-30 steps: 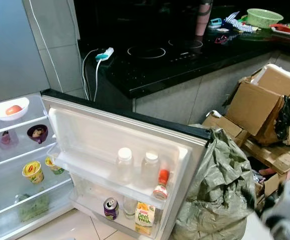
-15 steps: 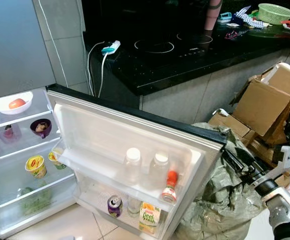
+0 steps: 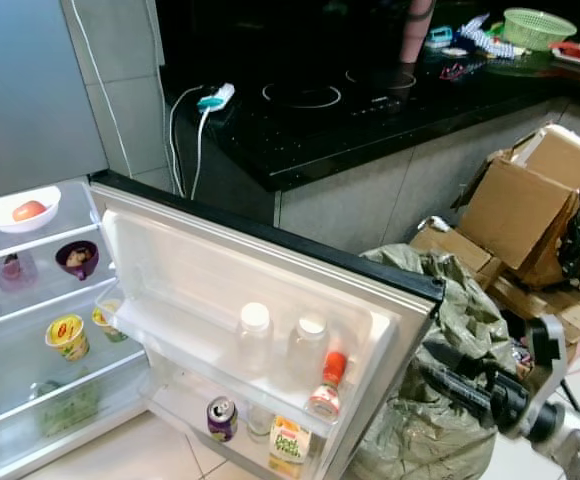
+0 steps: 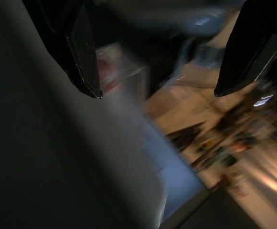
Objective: Restocking fridge
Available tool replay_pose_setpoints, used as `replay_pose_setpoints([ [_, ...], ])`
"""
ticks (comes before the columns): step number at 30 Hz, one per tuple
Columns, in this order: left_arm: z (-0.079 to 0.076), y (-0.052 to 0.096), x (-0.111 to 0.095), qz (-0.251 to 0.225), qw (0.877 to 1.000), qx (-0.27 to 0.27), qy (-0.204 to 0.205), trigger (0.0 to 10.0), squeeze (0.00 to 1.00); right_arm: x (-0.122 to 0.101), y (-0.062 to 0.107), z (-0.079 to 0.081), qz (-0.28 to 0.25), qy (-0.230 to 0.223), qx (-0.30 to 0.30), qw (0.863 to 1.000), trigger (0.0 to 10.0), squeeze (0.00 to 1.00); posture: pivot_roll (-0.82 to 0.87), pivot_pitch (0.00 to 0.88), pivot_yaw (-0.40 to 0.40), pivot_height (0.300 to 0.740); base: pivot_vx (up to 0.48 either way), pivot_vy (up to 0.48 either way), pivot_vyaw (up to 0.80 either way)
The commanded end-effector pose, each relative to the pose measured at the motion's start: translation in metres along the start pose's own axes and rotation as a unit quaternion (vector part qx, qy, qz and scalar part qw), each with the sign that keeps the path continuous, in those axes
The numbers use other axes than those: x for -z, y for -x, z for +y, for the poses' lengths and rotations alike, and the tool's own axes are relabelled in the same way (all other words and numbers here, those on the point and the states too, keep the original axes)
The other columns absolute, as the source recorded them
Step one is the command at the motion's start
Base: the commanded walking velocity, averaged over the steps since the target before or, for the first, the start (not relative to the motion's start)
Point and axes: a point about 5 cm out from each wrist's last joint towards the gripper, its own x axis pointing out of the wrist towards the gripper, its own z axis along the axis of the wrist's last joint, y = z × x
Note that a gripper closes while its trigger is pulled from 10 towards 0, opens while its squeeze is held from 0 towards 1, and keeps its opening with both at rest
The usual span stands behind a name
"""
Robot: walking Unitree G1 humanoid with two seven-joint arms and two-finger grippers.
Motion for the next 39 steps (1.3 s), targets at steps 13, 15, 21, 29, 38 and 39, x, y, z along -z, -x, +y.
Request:
replay_pose_setpoints([
  [13, -0.008, 0.002, 0.023, 0.036, 0.999, 0.012, 0.016, 10.0, 0.00, 0.066, 0.054, -0.032, 0.129, -0.048, 0.283, 0.949, 10.0, 0.00, -0.06, 0.000, -0.053, 0.740, 0.000, 0.000, 0.00],
  [15, -0.007, 0.003, 0.023, 0.036, 0.999, 0.011, 0.016, 10.0, 0.00, 0.076, 0.067, -0.035, 0.161, -0.050, 0.343, 0.924, 10.0, 0.00, -0.06, 0.000, -0.053, 0.740, 0.000, 0.000, 0.00],
  [21, -0.005, 0.003, 0.022, 0.034, 0.999, 0.009, 0.015, 10.0, 0.00, 0.072, 0.095, -0.051, 0.177, -0.007, 0.527, 0.831, 10.0, 0.00, -0.06, 0.000, -0.048, 0.740, 0.000, 0.000, 0.00],
  [29, -0.005, 0.003, 0.020, 0.032, 0.999, 0.011, 0.003, 10.0, 0.00, 0.051, 0.107, -0.063, 0.132, 0.033, 0.633, 0.762, 10.0, 0.00, -0.06, 0.000, -0.048, 0.740, 0.000, 0.000, 0.00],
  [38, -0.004, 0.003, 0.021, 0.036, 0.999, 0.010, -0.012, 10.0, 0.00, 0.043, 0.092, -0.072, 0.122, 0.057, 0.639, 0.757, 10.0, 0.00, -0.05, 0.000, -0.051, 0.740, 0.000, -0.312, 0.00],
  [39, -0.004, 0.004, 0.022, 0.037, 0.999, 0.010, -0.011, 10.0, 0.00, 0.044, 0.090, -0.073, 0.121, 0.059, 0.638, 0.758, 10.0, 0.00, -0.05, 0.000, -0.052, 0.740, 0.000, -0.469, 0.00],
])
